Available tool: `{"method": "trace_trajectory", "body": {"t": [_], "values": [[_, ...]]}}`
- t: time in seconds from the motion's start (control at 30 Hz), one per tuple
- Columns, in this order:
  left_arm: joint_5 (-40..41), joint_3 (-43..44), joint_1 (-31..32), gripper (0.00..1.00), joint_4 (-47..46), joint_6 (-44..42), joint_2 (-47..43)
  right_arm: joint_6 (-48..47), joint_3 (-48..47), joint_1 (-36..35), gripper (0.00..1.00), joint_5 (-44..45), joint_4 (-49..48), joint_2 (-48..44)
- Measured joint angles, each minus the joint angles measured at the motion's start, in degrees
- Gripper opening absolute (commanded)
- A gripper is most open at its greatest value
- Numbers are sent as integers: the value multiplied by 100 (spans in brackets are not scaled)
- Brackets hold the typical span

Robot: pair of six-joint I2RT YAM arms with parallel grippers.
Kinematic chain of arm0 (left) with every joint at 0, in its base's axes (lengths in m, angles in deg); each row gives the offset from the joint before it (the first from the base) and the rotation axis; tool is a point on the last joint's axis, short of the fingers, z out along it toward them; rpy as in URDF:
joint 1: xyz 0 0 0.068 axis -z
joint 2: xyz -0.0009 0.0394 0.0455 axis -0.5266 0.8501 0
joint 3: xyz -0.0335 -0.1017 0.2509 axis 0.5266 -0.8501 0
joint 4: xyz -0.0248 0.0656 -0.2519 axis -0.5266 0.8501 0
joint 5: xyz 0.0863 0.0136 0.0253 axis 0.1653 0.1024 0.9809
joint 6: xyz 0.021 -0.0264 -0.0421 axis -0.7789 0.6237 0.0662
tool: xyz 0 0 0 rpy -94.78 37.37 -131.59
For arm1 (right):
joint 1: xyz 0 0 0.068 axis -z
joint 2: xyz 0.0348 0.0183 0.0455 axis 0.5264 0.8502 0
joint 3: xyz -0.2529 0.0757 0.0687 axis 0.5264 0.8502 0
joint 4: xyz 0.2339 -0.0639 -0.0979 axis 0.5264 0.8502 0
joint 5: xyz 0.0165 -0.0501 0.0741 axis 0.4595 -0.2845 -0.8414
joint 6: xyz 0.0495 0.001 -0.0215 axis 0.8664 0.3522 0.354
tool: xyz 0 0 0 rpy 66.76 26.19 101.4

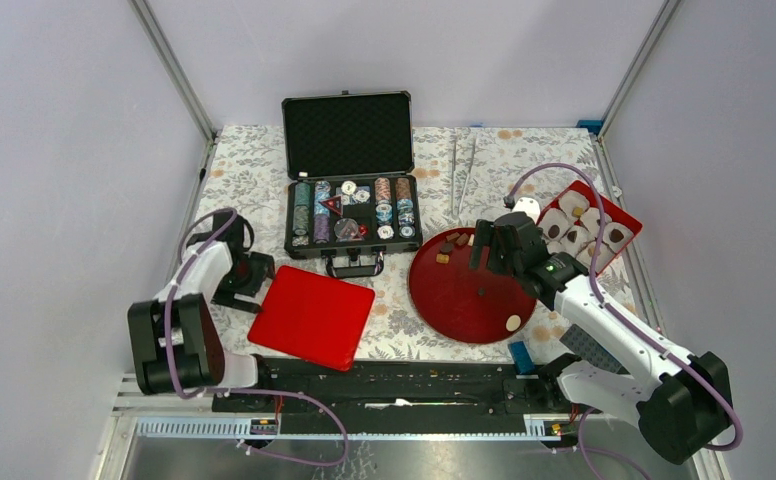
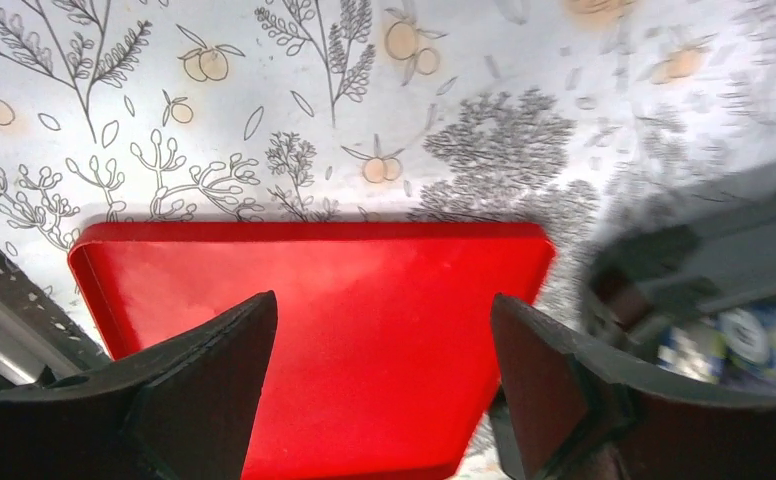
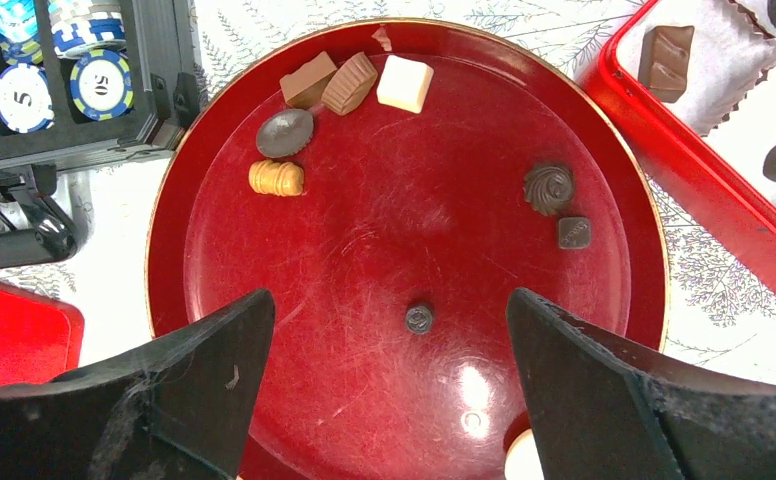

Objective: Pack the chocolate

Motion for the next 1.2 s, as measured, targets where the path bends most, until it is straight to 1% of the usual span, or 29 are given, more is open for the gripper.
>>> {"method": "trace_trajectory", "body": {"t": [0.07, 0.17, 0.2, 0.23, 0.37, 0.47, 0.63, 0.77, 0.93, 1.07, 1.2], "values": [[68, 79, -52, 82, 81, 118, -361, -7, 2, 0, 93, -44, -20, 4], [109, 101, -168, 72, 116, 273, -605, -9, 28, 0, 93, -144, -107, 22], [83, 94, -229, 71, 114, 334, -595, -7, 42, 0, 93, -162, -131, 31], [9, 48, -313, 72, 68, 387, -553, 4, 52, 0, 93, -199, -162, 50], [-448, -282, -691, 82, -107, 568, -162, 114, 52, 0, 93, -420, -297, 201], [-627, -313, -743, 86, -85, 623, 105, 179, 52, 0, 93, -557, -380, 225], [-710, -313, -741, 86, -120, 741, 109, 133, 55, 2, 93, -577, -387, 221], [-710, -321, -741, 83, -181, 839, 109, 111, 155, 0, 93, -581, -356, 118], [-741, -483, -741, 74, -382, 970, 219, 116, 345, 0, 93, -581, -269, -13], [-756, -542, -754, 62, -501, 1069, 317, 116, 400, 0, 93, -581, -232, -28], [-772, -511, -868, 48, -522, 1113, 452, 116, 400, 0, 93, -579, -232, -28]]}}
